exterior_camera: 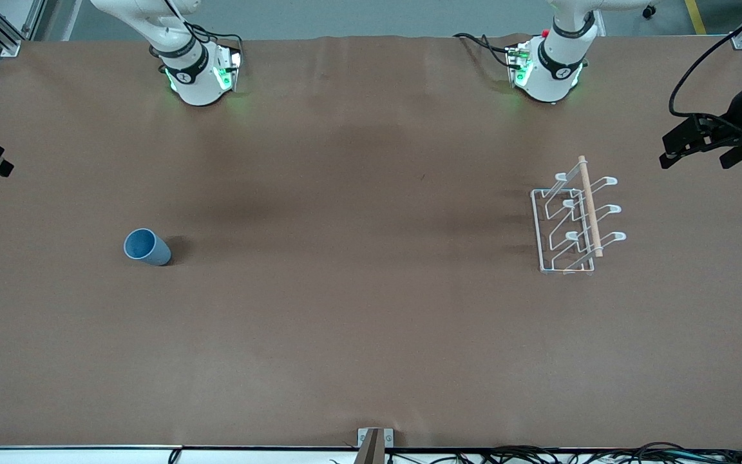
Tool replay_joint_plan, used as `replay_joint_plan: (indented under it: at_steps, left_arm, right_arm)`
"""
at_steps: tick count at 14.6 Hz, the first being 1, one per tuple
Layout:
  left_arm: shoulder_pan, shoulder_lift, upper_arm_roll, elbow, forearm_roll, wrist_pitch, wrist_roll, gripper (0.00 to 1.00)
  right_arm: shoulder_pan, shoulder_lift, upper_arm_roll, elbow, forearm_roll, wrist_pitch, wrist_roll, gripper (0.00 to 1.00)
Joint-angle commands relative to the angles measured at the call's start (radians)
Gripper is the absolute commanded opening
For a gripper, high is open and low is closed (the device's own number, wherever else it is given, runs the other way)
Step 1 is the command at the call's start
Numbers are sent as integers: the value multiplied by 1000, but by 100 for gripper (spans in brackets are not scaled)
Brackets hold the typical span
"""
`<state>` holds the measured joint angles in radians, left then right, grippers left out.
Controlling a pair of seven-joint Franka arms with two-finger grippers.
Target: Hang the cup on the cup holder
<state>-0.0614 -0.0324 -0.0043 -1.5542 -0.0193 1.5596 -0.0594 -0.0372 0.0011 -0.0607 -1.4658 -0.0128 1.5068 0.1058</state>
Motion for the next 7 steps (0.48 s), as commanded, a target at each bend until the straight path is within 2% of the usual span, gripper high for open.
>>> replay_joint_plan:
  at_steps: [1,7]
  left_arm:
    - [3,-11,0,-4,-2,-6,4,100]
    - [3,-11,0,-1,-2,-6,6,100]
  right_arm:
    - [-7,-13,6,-19,16,9,-11,100]
    - [-7,-13,6,-19,16,4,-12,100]
